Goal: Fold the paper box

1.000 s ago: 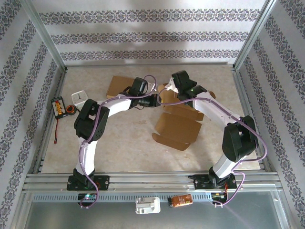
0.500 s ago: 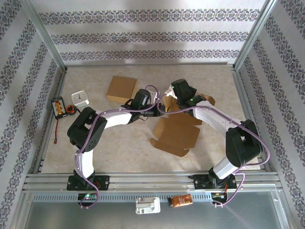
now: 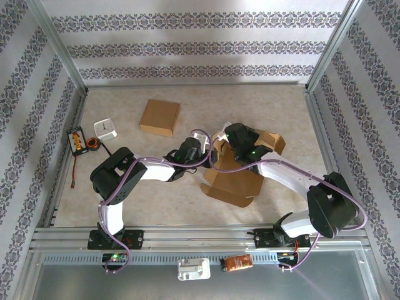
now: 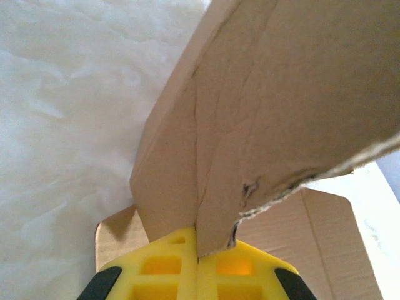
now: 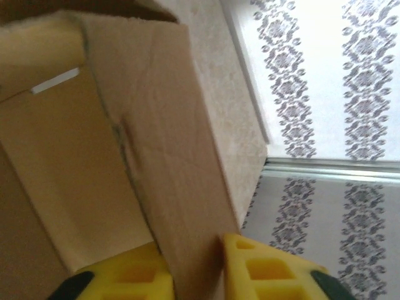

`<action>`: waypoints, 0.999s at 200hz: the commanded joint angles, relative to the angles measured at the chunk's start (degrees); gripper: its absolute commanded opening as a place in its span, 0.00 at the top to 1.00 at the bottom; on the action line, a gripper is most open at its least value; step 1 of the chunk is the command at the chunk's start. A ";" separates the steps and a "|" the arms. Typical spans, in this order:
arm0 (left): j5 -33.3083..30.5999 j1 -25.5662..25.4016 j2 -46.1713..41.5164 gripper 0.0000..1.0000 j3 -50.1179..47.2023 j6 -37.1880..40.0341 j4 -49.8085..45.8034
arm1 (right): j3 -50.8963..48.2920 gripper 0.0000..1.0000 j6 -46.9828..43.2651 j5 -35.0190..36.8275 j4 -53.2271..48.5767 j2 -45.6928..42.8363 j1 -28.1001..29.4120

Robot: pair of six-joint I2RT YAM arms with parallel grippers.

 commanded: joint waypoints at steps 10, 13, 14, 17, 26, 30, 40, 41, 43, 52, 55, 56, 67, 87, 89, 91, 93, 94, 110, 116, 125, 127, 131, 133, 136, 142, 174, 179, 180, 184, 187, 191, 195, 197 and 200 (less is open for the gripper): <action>-2.27 -1.84 -0.82 0.97 -2.21 5.58 2.16 | -2.70 0.62 3.95 -3.67 -5.94 -3.50 1.69; -2.36 -1.94 -0.81 0.97 -2.11 6.02 2.13 | -2.63 0.60 4.51 -4.47 -7.00 -4.20 1.69; -2.32 -2.00 -0.82 0.97 -2.10 6.13 2.10 | -2.62 0.59 4.71 -4.74 -7.32 -4.45 1.67; -2.37 -2.12 -0.74 0.97 -2.05 6.52 2.06 | -2.59 0.57 5.26 -5.64 -8.35 -5.19 1.80; -2.49 -2.60 -0.54 0.97 -1.81 7.48 2.01 | -2.14 0.50 7.38 -8.83 -11.41 -7.44 1.80; -2.67 -2.81 -0.31 0.97 -1.61 7.97 1.87 | -1.74 0.47 8.20 -10.48 -12.98 -8.39 1.76; -3.05 -3.35 0.25 0.97 -0.86 9.15 1.10 | -0.49 0.39 10.48 -13.78 -16.37 -10.71 1.73; -3.07 -3.41 0.32 0.97 -0.78 9.23 0.93 | -0.32 0.38 10.86 -14.09 -16.71 -10.92 1.69; -3.07 -3.49 0.37 0.97 -0.64 9.51 0.76 | -0.02 0.36 11.47 -14.77 -17.40 -11.31 1.61; -3.69 -3.95 0.90 0.97 0.09 10.41 -0.26 | 1.88 0.27 13.83 -18.63 -21.02 -12.89 1.19; -3.84 -4.08 1.02 0.97 0.29 10.58 -0.60 | 2.66 0.25 14.53 -19.92 -22.21 -13.34 0.86; -3.86 -4.12 1.06 0.97 0.33 10.65 -0.62 | 2.97 0.24 14.86 -20.33 -22.57 -13.46 0.77; -3.96 -4.41 1.57 0.97 0.82 11.13 -0.88 | 6.37 0.18 18.72 -25.37 -26.89 -14.48 -0.75; -4.04 -4.69 2.11 0.98 1.49 11.46 -1.03 | 13.54 0.13 26.27 -42.67 -32.44 -14.60 -9.22; -4.09 -4.69 2.16 0.98 1.53 11.54 -1.16 | 14.21 0.13 27.14 -44.87 -32.91 -14.50 -10.37; -4.05 -4.74 2.15 0.98 1.58 11.65 -1.28 | 14.84 0.13 27.96 -47.07 -33.30 -14.32 -11.60; -4.09 -4.77 2.15 0.98 1.68 11.68 -1.31 | 15.49 0.12 28.82 -48.90 -33.61 -14.12 -12.85; -4.11 -4.78 2.15 0.98 1.68 11.73 -1.33 | 15.75 0.12 29.25 -50.07 -33.72 -14.02 -13.16; -4.30 -4.87 2.16 0.98 2.24 12.40 -1.96 | 19.00 0.09 36.63 -66.04 -34.36 -11.67 -23.00; -4.25 -4.90 2.15 0.98 2.38 12.56 -2.06 | 19.90 0.09 39.52 -70.35 -34.36 -10.37 -26.16; -4.39 -5.00 2.13 0.98 2.56 12.85 -2.22 | 21.35 0.09 44.00 -73.47 -35.00 -7.83 -30.02; -4.44 -5.04 2.08 0.98 2.65 12.88 -2.33 | 21.73 0.09 44.78 -73.80 -35.40 -7.20 -30.71; -4.56 -5.05 2.10 0.98 2.74 12.98 -2.50 | 22.35 0.10 45.90 -74.96 -36.40 -5.96 -31.83; -4.59 -5.09 2.07 0.98 2.78 13.04 -2.53 | 22.57 0.10 46.29 -75.36 -36.96 -5.48 -32.37; -4.73 -5.13 2.11 0.98 2.87 13.25 -2.68 | 23.15 0.11 46.78 -76.14 -37.78 -4.47 -33.02; -4.95 -5.18 2.01 0.98 3.11 13.51 -2.96 | 23.71 0.11 47.58 -77.18 -39.25 -2.87 -34.17; -6.88 -5.31 1.62 0.98 3.43 15.64 -3.78 | 17.07 0.15 53.41 -80.08 -37.53 -1.64 -37.92; -7.15 -5.31 1.45 0.98 3.52 15.86 -3.76 | 15.85 0.17 53.78 -79.52 -37.29 -1.86 -38.20; -7.18 -5.31 1.40 0.98 3.53 15.93 -3.78 | 15.63 0.17 53.87 -79.35 -37.23 -1.92 -38.23; -7.29 -5.31 1.42 0.98 3.59 16.22 -3.77 | 14.78 0.19 54.16 -78.78 -37.13 -2.10 -38.40; -7.24 -5.30 1.37 0.99 3.65 16.36 -3.79 | 14.12 0.21 54.28 -78.45 -37.05 -2.19 -38.43; -7.29 -5.31 1.27 0.99 3.63 16.57 -3.83 | 13.31 0.22 54.53 -78.04 -36.84 -2.37 -38.56; -7.36 -5.31 1.22 0.99 3.77 16.67 -3.87 | 12.52 0.24 54.83 -77.82 -36.54 -2.64 -38.61; -7.38 -5.31 1.26 0.99 3.86 16.69 -3.82 | 12.09 0.25 54.94 -77.74 -36.38 -2.72 -38.65; -7.38 -5.31 1.27 0.99 3.84 16.77 -3.87 | 11.40 0.27 55.18 -77.65 -36.14 -2.87 -38.76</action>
